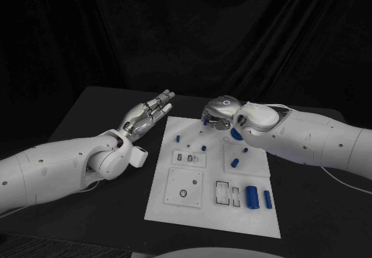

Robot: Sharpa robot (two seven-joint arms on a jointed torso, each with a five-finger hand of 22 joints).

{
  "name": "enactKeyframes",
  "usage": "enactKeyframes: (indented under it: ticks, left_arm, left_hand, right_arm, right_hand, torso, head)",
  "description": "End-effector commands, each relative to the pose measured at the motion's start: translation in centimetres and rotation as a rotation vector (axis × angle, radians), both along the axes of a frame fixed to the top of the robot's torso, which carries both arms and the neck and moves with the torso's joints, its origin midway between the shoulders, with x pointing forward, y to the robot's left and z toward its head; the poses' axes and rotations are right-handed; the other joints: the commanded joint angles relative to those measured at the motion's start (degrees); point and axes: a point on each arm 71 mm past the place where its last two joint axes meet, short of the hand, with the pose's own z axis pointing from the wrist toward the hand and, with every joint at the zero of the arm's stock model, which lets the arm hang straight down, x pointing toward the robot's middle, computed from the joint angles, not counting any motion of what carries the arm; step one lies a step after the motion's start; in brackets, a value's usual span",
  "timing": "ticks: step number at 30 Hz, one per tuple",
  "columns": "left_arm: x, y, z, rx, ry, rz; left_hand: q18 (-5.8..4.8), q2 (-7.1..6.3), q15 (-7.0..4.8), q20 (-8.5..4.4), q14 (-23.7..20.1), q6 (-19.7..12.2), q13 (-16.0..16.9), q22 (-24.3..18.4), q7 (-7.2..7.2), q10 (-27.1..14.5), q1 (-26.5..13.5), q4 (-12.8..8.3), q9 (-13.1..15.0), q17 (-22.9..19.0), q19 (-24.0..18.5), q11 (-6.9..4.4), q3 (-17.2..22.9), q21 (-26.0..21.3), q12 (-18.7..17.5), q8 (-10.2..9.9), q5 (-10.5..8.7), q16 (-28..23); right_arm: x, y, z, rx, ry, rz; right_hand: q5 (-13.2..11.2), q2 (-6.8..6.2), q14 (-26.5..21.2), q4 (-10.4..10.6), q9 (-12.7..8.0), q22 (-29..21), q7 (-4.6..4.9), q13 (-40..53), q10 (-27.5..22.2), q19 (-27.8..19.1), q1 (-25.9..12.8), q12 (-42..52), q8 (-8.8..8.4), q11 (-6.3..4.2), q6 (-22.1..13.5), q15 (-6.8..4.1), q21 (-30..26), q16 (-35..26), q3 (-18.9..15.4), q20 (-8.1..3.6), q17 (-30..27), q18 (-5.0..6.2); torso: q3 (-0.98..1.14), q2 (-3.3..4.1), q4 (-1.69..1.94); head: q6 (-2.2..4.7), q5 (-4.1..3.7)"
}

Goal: Assemble the parts on the task board

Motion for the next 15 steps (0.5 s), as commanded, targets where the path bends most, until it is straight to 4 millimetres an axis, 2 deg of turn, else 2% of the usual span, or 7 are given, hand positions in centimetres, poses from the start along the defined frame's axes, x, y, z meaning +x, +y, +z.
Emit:
enactKeyframes:
  ticks: [1, 15]
  left_arm:
    - [-0.19, -0.15, 0.63, -0.043, -0.064, -0.019]
    - [-0.14, -0.19, 0.59, -0.041, -0.059, -0.020]
  left_hand:
    - [1.05, -0.03, 0.30, 0.51, 0.0, 0.3, -0.1, -0.1, -0.07, 0.0, 0.6, 0.1, 0.1, -0.1, -0.1, 0.41, 0.4, -0.2, -0.4, 0.3, 0.24, -0.2]
    - [1.05, -0.05, 0.34, 0.55, 0.0, 0.3, -0.1, -0.1, -0.03, 0.0, 0.6, 0.1, 0.1, -0.1, -0.1, 0.45, 0.4, -0.2, -0.4, 0.3, 0.23, -0.2]
  right_arm:
    - [-0.04, 0.08, -0.20, -0.011, 0.002, 0.002]
    - [-0.06, 0.43, -0.55, -0.023, 0.018, 0.002]
  right_hand:
    - [-0.2, -0.35, 0.6, 0.4, -0.1, 0.0, -0.01, 0.1, -0.3, -0.3, -0.4, 0.1, -0.21, 0.07, -0.4, -0.16, -0.4, -0.3, 0.0, -0.01, -0.1, -0.70]
    - [-0.5, -0.47, 0.4, 0.8, -0.2, 0.0, 0.06, 0.1, -0.6, -0.5, -0.5, 0.1, -0.32, 0.14, -1.1, -0.08, -0.6, -0.7, 0.0, 0.05, -0.6, -0.67]
  torso:
    - [0.01, -0.01, -0.01]
    - [-0.03, 0.00, 0.01]
  head:
    - [0.00, 0.04]
    - [-0.29, 0.17]
